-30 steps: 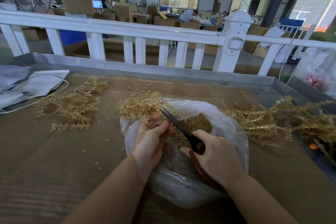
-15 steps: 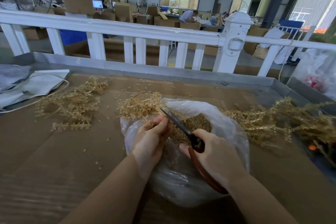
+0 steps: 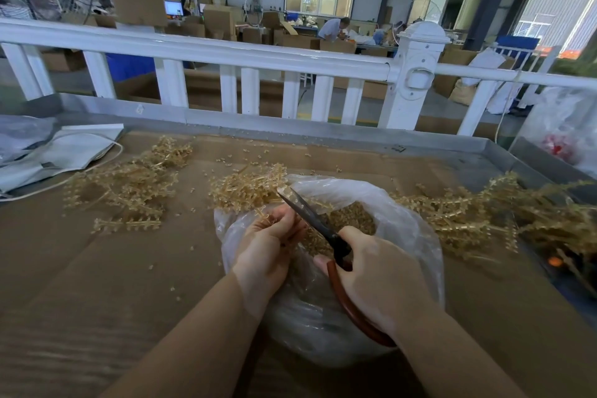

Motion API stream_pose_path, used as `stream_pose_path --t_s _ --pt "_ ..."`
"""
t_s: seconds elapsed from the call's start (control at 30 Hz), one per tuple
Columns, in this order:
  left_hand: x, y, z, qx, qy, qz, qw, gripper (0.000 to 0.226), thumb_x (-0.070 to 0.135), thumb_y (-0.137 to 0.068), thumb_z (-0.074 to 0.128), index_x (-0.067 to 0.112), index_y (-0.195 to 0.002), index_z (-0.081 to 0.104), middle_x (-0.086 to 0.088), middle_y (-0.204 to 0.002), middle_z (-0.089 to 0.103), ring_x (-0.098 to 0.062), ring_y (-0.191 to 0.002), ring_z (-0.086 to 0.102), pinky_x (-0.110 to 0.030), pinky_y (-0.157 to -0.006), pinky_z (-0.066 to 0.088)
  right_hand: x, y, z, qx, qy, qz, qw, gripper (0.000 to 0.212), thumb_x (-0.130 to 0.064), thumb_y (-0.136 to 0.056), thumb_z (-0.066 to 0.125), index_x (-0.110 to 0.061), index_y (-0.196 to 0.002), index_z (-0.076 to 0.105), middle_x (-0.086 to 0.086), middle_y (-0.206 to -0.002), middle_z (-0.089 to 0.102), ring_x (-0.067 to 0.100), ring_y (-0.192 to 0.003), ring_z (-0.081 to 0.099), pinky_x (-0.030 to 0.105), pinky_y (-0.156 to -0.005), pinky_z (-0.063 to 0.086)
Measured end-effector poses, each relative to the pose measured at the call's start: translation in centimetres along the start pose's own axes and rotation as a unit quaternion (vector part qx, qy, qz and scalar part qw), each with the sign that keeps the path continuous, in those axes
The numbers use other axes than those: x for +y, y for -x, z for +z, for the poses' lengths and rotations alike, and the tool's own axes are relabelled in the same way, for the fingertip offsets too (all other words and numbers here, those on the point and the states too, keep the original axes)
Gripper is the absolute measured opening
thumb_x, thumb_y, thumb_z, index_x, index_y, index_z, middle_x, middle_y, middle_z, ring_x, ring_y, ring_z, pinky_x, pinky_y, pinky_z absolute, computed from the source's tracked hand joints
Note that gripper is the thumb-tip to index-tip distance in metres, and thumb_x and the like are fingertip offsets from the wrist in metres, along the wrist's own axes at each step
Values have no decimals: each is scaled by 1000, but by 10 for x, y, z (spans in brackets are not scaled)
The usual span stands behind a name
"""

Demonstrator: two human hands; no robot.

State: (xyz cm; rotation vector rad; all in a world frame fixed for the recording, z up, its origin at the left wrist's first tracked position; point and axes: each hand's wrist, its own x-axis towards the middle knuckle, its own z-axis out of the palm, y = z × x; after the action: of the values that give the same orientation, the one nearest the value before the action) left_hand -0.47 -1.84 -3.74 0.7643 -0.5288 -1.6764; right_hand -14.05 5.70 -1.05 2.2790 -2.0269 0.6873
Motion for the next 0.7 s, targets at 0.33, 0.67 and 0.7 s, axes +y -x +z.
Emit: stream_pose_path --t_s 0.33,0.67,0.7 --pt "2 -1 -1 16 15 -26 999 16 -3 -90 52 7 -78 57 -6 -69 67 -13 -61 66 -26 -65 52 -5 -1 -1 10 35 -32 999 28 -63 -87 43 -34 -86 41 -13 -62 41 -1 -54 37 12 -47 21" --pt "3 4 0 -21 8 -35 999 20 1 -89 54 6 -75 67 -7 -75 67 -16 -69 65 -26 -71 54 -12 -4 10 17 5 -26 1000 32 -65 -89 39 -33 -90 41 -11 -68 50 3 -62 48 12 -54 31" --pt "3 4 0 -23 8 -35 999 21 2 -89 53 6 -75 67 -7 -75 67 -15 -68 65 -25 -69 55 -12 -3 11 17 9 -25 1000 33 -65 -89 37 -32 -92 42 -11 -69 50 3 -63 49 13 -55 32"
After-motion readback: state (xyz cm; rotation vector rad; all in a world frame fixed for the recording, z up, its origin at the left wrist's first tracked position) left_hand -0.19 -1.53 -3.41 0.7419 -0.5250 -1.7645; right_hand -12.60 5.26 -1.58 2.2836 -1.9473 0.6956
